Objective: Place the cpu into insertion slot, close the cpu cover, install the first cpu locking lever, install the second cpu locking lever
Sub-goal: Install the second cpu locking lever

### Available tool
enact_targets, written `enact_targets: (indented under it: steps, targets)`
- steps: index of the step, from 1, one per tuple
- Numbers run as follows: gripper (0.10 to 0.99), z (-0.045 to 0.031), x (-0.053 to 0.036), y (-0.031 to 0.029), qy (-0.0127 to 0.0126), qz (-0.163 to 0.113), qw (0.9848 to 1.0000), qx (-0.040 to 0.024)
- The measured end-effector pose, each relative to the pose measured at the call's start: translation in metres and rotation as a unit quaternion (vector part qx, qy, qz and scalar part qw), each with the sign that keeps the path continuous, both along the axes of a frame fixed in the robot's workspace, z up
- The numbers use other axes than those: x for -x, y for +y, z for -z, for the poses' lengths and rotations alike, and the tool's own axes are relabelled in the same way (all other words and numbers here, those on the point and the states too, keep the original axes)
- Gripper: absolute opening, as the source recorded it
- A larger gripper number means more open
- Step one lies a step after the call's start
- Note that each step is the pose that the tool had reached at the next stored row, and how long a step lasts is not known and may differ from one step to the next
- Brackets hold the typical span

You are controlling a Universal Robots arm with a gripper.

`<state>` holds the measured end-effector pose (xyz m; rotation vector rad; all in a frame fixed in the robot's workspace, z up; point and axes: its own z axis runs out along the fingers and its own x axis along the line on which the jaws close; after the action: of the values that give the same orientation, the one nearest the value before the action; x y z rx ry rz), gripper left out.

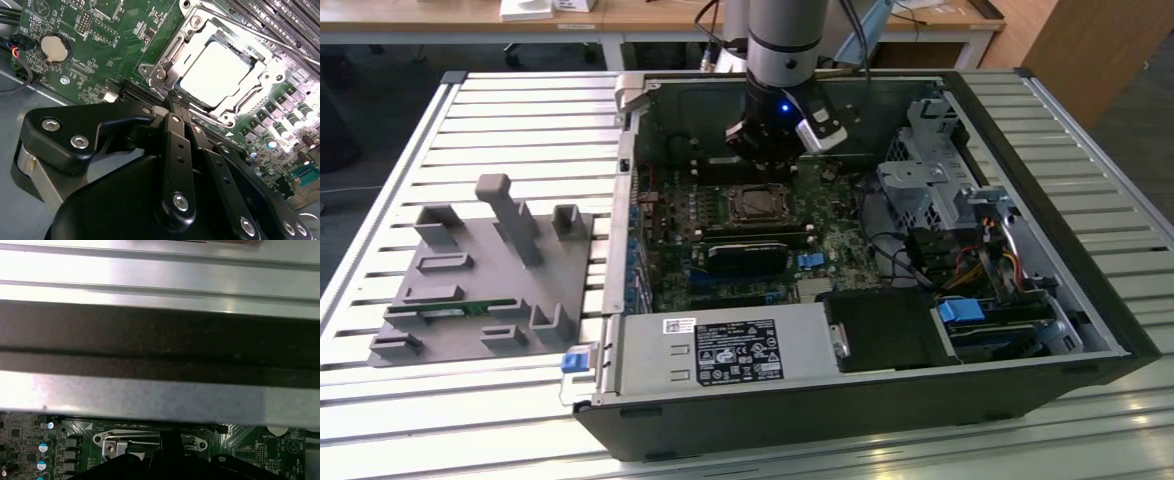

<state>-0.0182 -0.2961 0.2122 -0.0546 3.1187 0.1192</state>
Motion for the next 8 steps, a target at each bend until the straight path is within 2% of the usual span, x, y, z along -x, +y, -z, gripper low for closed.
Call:
enact_targets:
  steps: [8]
  targets:
    - [0.106,0.0,0.0,-0.0031,0.0,0.0,1.0,0.0]
